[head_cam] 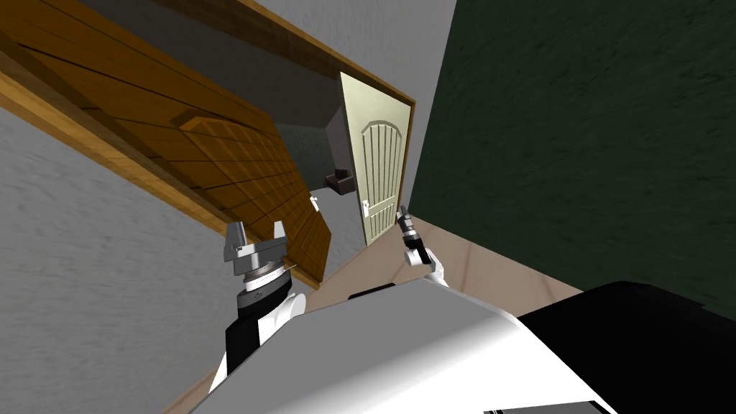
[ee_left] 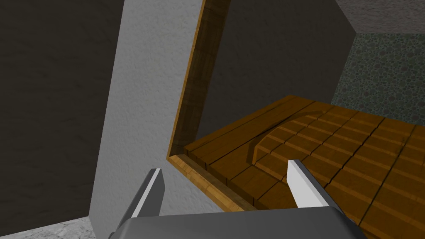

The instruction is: Push the door open

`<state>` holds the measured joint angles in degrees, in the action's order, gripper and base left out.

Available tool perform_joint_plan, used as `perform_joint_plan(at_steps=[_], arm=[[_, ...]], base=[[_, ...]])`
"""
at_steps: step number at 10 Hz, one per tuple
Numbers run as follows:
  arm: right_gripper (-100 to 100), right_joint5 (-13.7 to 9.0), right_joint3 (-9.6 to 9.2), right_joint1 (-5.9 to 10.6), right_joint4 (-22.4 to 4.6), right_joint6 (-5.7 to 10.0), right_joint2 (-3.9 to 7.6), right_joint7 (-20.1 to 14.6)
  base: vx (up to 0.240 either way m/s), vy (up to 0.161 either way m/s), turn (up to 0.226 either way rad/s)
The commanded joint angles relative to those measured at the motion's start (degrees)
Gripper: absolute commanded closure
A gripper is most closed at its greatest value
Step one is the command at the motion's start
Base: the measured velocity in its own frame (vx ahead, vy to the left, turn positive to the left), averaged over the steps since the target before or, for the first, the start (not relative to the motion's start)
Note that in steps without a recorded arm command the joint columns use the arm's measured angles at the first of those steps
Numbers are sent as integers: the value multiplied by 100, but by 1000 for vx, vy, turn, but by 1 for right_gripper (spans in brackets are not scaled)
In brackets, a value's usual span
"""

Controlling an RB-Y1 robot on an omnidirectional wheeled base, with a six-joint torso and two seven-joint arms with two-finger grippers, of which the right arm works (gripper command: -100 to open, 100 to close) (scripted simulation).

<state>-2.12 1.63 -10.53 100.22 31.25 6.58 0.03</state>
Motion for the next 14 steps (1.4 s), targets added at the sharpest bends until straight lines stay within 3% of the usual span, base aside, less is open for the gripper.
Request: perform_joint_plan(at_steps=[1,4,7,8,10,11,13,14], arm=[[-100,-39,-9,173,-286,2,82,-72],[-100,-65,-12,304,-646,-7,135,-116],[-100,-118,-18,573,-1109,-24,241,-207],[-100,-118,-18,573,-1152,-24,241,-207],[-100,-171,-25,842,-1547,-41,346,-298],[-100,-171,-25,842,-1658,-41,346,-298],[-100,-225,-31,1111,-2062,-59,449,-389],[-100,-225,-31,1111,-2164,-59,449,-389]], base=[[33,-70,196],[20,-44,102],[19,-41,113],[22,-39,75],[32,-62,172],[21,-59,67],[16,-61,164],[17,-55,91]])
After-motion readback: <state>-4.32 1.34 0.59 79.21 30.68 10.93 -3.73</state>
